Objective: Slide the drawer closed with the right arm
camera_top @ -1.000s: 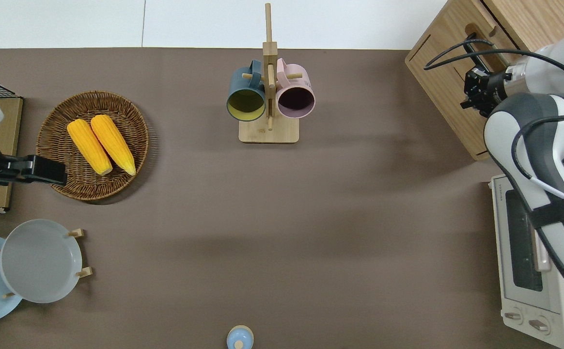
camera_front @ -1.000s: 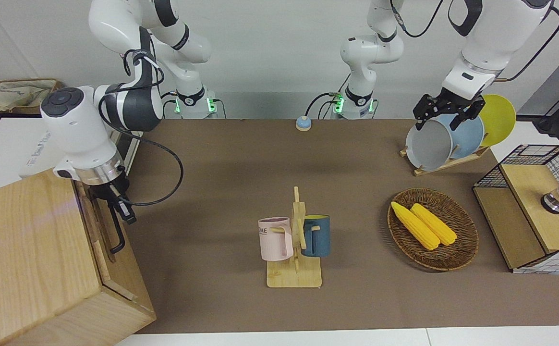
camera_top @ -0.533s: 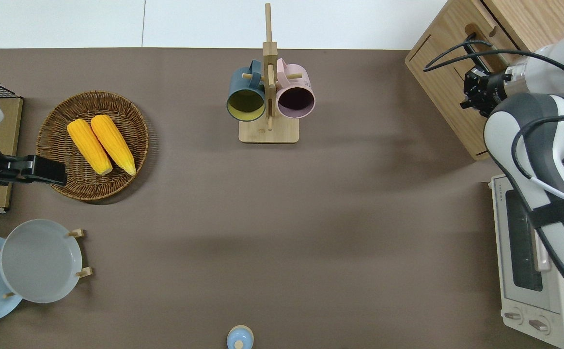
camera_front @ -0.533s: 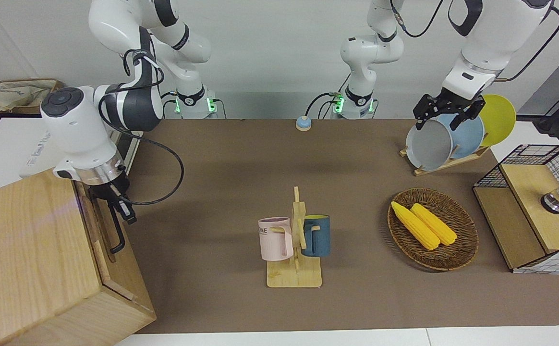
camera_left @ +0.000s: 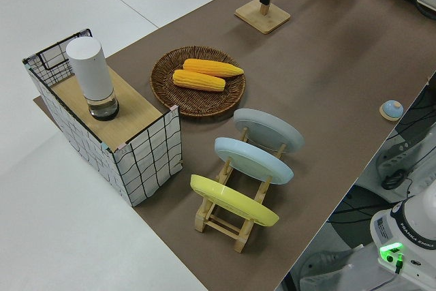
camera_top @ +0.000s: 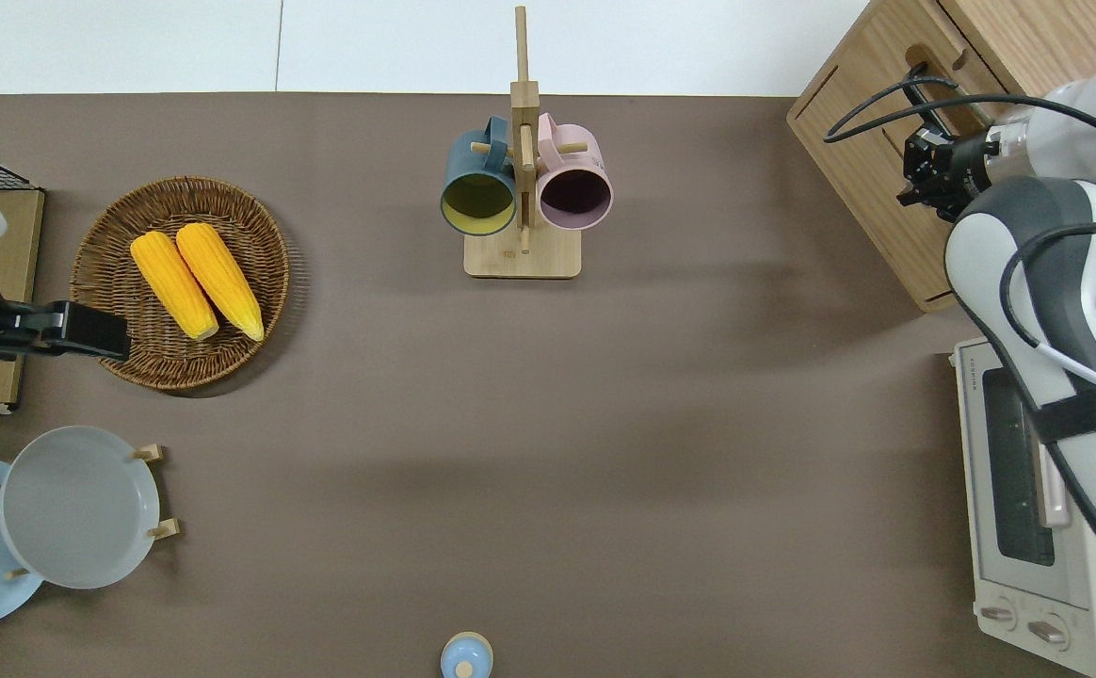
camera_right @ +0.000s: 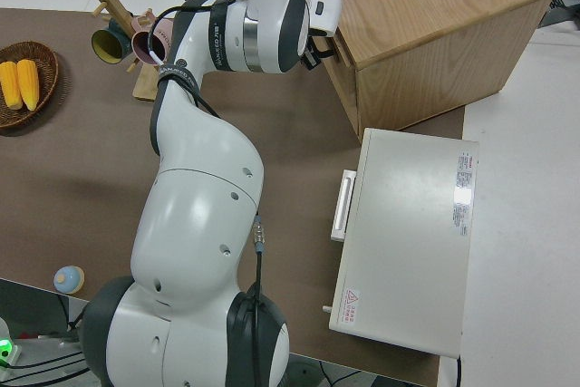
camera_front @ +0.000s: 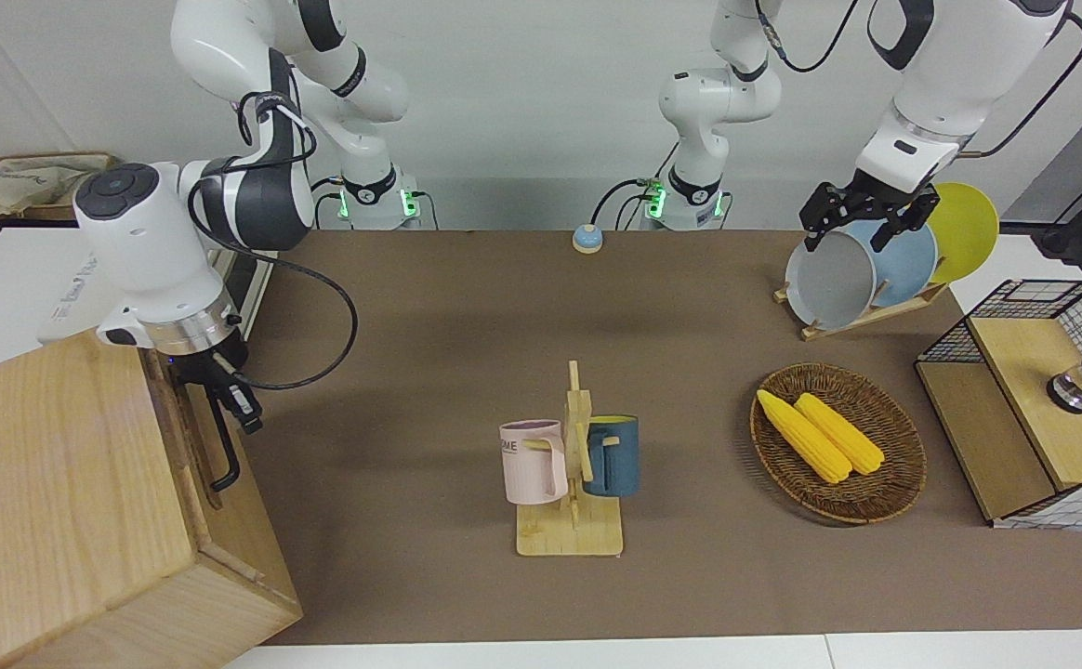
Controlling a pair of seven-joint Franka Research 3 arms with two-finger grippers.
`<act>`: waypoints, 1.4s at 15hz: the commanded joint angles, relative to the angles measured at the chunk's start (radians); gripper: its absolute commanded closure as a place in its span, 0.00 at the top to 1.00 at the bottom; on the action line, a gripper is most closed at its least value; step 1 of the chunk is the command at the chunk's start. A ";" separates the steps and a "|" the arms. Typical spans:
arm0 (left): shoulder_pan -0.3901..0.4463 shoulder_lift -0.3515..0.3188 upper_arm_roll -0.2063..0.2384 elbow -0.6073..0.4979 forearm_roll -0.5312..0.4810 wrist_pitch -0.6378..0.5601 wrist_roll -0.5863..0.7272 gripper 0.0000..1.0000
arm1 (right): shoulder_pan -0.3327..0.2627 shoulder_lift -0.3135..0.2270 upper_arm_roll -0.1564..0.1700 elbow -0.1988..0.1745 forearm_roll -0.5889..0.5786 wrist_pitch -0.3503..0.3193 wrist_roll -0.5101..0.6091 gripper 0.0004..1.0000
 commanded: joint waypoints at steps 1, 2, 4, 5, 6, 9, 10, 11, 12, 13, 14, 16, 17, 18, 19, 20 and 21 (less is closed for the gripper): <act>0.004 0.011 -0.006 0.024 0.017 -0.020 0.010 0.99 | -0.012 0.022 0.008 0.039 0.003 0.014 -0.037 0.00; 0.004 0.011 -0.006 0.026 0.017 -0.020 0.010 0.99 | -0.007 0.019 0.006 0.035 0.012 0.012 -0.037 0.00; 0.004 0.011 -0.006 0.026 0.017 -0.020 0.010 0.99 | 0.008 0.001 0.008 0.026 0.012 -0.009 -0.047 0.00; 0.004 0.011 -0.006 0.024 0.017 -0.020 0.010 0.99 | 0.028 -0.010 0.008 0.020 0.012 -0.044 -0.048 0.00; 0.004 0.011 -0.006 0.026 0.017 -0.020 0.010 0.99 | 0.054 -0.019 0.008 0.020 0.010 -0.085 -0.054 0.00; 0.004 0.011 -0.006 0.026 0.017 -0.020 0.010 0.99 | 0.121 -0.056 0.008 0.017 0.012 -0.205 -0.132 0.00; 0.004 0.011 -0.006 0.026 0.017 -0.020 0.010 0.99 | 0.137 -0.070 0.008 0.017 0.012 -0.250 -0.189 0.00; 0.004 0.011 -0.006 0.026 0.017 -0.020 0.010 0.99 | 0.154 -0.085 0.008 0.009 0.012 -0.291 -0.256 0.00; 0.004 0.011 -0.006 0.024 0.017 -0.020 0.010 0.99 | 0.158 -0.108 0.006 -0.004 0.012 -0.314 -0.331 0.00; 0.004 0.011 -0.006 0.024 0.017 -0.020 0.010 0.99 | 0.160 -0.139 0.008 -0.032 0.013 -0.324 -0.394 0.00; 0.004 0.011 -0.006 0.026 0.017 -0.020 0.010 0.99 | 0.160 -0.172 0.008 -0.065 0.012 -0.324 -0.439 0.00; 0.004 0.011 -0.006 0.026 0.017 -0.020 0.010 0.99 | 0.164 -0.225 0.008 -0.101 0.012 -0.336 -0.502 0.00; 0.004 0.011 -0.006 0.024 0.017 -0.020 0.010 0.99 | 0.171 -0.246 0.008 -0.112 0.012 -0.350 -0.522 0.00; 0.004 0.011 -0.006 0.026 0.017 -0.020 0.010 0.99 | 0.175 -0.268 0.008 -0.119 0.012 -0.363 -0.552 0.00; 0.004 0.011 -0.006 0.026 0.017 -0.020 0.010 0.99 | 0.177 -0.286 0.008 -0.126 0.012 -0.376 -0.583 0.00; 0.004 0.011 -0.006 0.024 0.017 -0.020 0.010 0.99 | 0.177 -0.304 0.008 -0.129 0.013 -0.380 -0.605 0.00; 0.004 0.011 -0.006 0.026 0.017 -0.020 0.010 0.99 | 0.177 -0.320 0.008 -0.129 0.015 -0.386 -0.629 0.00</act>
